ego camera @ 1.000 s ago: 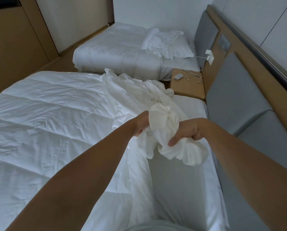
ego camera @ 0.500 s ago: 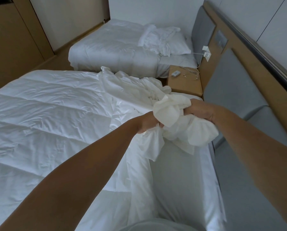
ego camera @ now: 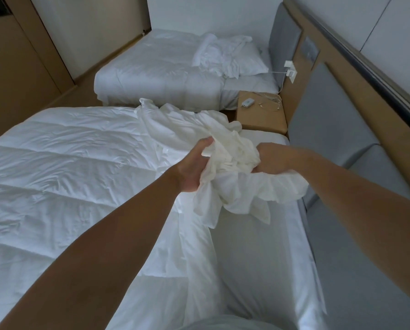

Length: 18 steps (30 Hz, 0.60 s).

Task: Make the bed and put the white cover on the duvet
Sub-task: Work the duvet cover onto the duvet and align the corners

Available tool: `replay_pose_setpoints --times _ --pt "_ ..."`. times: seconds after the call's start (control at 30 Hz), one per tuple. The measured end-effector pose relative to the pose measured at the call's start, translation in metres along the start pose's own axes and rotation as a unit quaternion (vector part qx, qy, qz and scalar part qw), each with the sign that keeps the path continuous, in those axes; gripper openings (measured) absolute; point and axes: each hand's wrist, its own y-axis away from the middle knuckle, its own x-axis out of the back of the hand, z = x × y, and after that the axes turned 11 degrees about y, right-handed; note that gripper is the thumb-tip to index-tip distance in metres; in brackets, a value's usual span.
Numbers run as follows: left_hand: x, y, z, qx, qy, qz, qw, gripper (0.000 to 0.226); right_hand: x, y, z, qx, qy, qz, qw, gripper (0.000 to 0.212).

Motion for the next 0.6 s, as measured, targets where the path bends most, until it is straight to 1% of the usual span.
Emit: replay_pose_setpoints --times 0.03,0.07,0.1,0.13,0.2,0.23,0.3,0.37,0.43,0.47,0.5,0.53,0.57,0.6 --pt "-0.001 -0.004 0.001 0.013 -0.003 -0.002 1.0 0.089 0.0 -0.001 -0.004 0.003 0.072 0.02 0.997 0.048" --pt "-0.001 -0.01 0.0 0.018 -0.025 0.0 1.0 0.087 0.0 -0.003 -0.008 0.004 0.147 0.035 0.988 0.043" --pt "-0.001 -0.017 -0.002 0.017 -0.065 0.011 0.998 0.076 0.0 -0.005 -0.012 0.009 0.216 0.052 0.975 0.038" --pt "0.0 -0.024 -0.005 0.015 -0.119 0.029 0.992 0.06 0.001 -0.009 -0.015 0.008 0.261 0.07 0.963 0.036" --pt "-0.003 -0.037 -0.009 -0.003 -0.211 0.051 0.976 0.031 0.004 -0.016 -0.018 0.018 0.293 0.105 0.95 0.035" --pt "-0.007 -0.04 -0.01 -0.02 -0.217 0.062 0.974 0.024 0.007 -0.019 -0.02 0.028 0.295 0.131 0.946 0.034" --pt "-0.015 -0.048 -0.009 -0.06 -0.17 0.084 0.98 0.017 0.011 -0.029 -0.021 0.039 0.295 0.194 0.935 0.031" --pt "-0.023 -0.059 -0.007 -0.108 -0.14 0.117 0.977 0.022 0.011 -0.043 -0.015 0.038 0.27 0.275 0.922 0.03" --pt "-0.025 -0.075 -0.007 -0.151 -0.132 0.178 0.963 0.029 0.003 -0.055 -0.003 -0.012 0.185 0.388 0.903 0.036" --pt "-0.026 -0.083 -0.008 -0.167 -0.131 0.22 0.952 0.031 -0.009 -0.058 0.005 -0.046 0.119 0.455 0.881 0.037" --pt "-0.025 -0.091 -0.009 -0.181 -0.133 0.264 0.938 0.03 -0.027 -0.058 0.014 -0.073 0.052 0.521 0.849 0.035" --pt "-0.023 -0.098 -0.01 -0.196 -0.139 0.3 0.923 0.029 -0.052 -0.055 0.021 -0.086 -0.002 0.567 0.819 0.032" --pt "-0.021 -0.105 -0.012 -0.205 -0.147 0.328 0.91 0.027 -0.084 -0.053 0.025 -0.088 -0.036 0.582 0.807 0.028" --pt "-0.018 -0.111 -0.015 -0.21 -0.153 0.348 0.901 0.024 -0.118 -0.051 0.028 -0.082 -0.055 0.575 0.812 0.022"
